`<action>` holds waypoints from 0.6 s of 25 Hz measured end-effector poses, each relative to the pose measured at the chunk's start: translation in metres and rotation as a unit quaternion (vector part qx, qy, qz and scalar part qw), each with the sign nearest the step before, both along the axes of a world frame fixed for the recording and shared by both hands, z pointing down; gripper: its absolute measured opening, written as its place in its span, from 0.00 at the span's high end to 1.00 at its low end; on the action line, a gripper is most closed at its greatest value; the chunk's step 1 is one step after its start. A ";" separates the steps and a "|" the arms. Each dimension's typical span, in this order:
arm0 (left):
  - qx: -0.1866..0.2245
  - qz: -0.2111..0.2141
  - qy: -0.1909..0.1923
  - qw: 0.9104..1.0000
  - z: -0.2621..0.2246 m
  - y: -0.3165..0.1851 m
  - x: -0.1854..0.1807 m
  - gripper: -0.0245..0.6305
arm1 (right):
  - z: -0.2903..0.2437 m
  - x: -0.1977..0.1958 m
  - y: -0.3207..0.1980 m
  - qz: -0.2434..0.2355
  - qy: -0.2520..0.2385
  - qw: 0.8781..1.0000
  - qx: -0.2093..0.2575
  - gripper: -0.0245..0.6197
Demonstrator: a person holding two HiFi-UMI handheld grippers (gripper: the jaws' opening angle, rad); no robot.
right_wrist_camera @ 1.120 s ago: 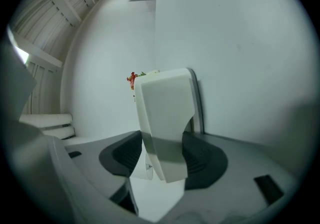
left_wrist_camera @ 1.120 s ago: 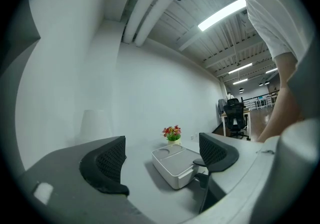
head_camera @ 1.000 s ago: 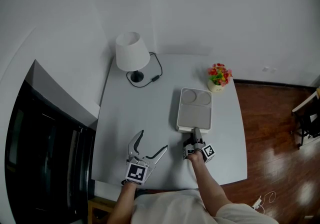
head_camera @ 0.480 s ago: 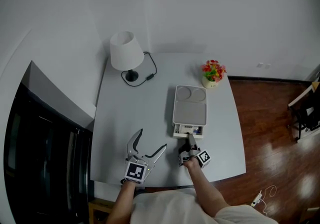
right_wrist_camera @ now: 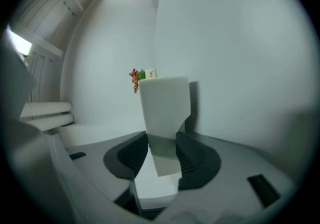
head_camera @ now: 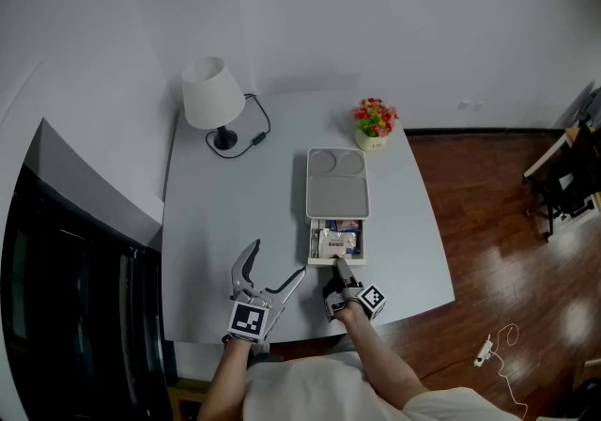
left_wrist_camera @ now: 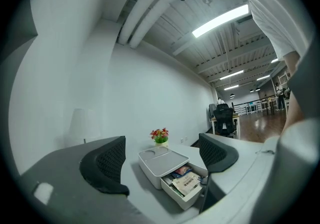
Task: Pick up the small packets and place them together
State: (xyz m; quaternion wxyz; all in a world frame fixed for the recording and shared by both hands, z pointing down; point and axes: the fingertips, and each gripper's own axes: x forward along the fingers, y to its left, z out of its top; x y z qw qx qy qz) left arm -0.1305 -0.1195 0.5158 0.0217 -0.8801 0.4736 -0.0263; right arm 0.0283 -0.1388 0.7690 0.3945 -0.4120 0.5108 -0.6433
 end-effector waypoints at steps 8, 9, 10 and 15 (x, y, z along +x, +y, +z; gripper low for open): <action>-0.003 0.009 0.002 1.000 0.004 0.017 0.001 0.28 | 0.006 -0.006 0.059 -0.019 0.000 1.000 -0.018 0.69; -0.002 0.009 0.004 1.000 0.004 0.018 0.001 0.28 | 0.007 -0.005 0.063 -0.023 0.003 1.000 -0.021 0.69; -0.002 0.009 0.007 1.000 0.004 0.019 0.000 0.28 | 0.008 -0.003 0.066 -0.027 0.005 0.999 -0.023 0.69; -0.006 0.008 0.017 1.000 0.007 0.023 -0.002 0.29 | 0.014 0.002 0.093 -0.045 0.010 0.998 -0.036 0.69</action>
